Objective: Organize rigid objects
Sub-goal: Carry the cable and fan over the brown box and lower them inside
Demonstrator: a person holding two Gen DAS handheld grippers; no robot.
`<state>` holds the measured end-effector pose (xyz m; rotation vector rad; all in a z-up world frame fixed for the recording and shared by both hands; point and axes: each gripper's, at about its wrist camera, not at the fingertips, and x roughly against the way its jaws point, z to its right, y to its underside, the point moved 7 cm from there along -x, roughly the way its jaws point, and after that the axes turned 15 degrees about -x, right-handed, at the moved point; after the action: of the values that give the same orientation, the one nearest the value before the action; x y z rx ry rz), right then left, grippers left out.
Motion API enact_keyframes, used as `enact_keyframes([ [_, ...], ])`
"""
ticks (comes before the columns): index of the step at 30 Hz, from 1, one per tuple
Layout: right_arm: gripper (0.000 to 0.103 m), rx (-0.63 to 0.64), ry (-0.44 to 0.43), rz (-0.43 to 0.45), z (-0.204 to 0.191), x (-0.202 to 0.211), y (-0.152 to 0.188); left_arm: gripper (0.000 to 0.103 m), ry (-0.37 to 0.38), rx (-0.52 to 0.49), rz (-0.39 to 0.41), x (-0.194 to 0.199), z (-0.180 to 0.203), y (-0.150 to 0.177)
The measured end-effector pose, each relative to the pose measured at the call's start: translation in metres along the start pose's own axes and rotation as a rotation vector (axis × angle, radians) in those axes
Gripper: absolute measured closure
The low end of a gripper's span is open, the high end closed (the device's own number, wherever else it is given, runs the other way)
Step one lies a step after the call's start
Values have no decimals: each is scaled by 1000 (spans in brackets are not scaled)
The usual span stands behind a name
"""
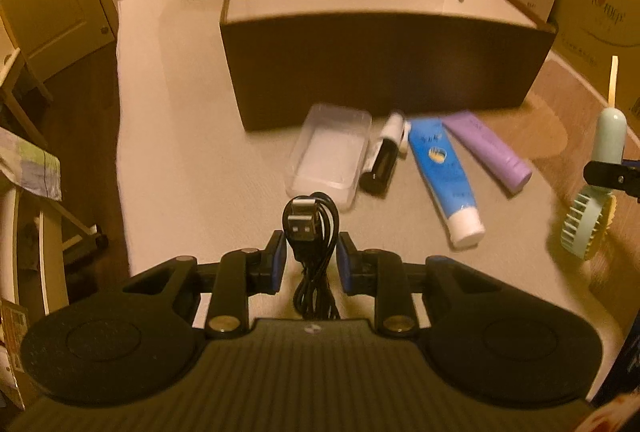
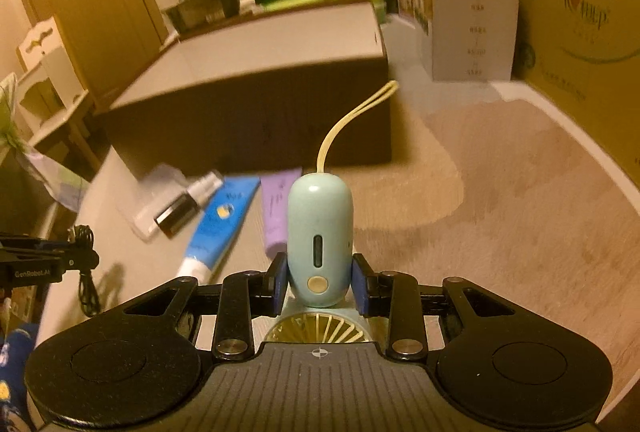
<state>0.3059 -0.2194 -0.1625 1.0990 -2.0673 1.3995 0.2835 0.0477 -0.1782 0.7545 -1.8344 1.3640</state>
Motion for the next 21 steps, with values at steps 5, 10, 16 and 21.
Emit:
enact_keyframes([
  [5, 70, 20, -32, 45, -14, 7, -16, 87, -6, -2, 43, 11, -3, -15],
  [10, 70, 44, -56, 83, -26, 10, -35, 90, -6, -11, 75, 15, -5, -28],
  [16, 70, 51, -72, 102, -34, 11, -45, 90, 0, -7, 82, 17, -4, -29],
  [21, 70, 53, -83, 97, -36, 11, -48, 90, 1, -20, 111, 27, -3, -37],
])
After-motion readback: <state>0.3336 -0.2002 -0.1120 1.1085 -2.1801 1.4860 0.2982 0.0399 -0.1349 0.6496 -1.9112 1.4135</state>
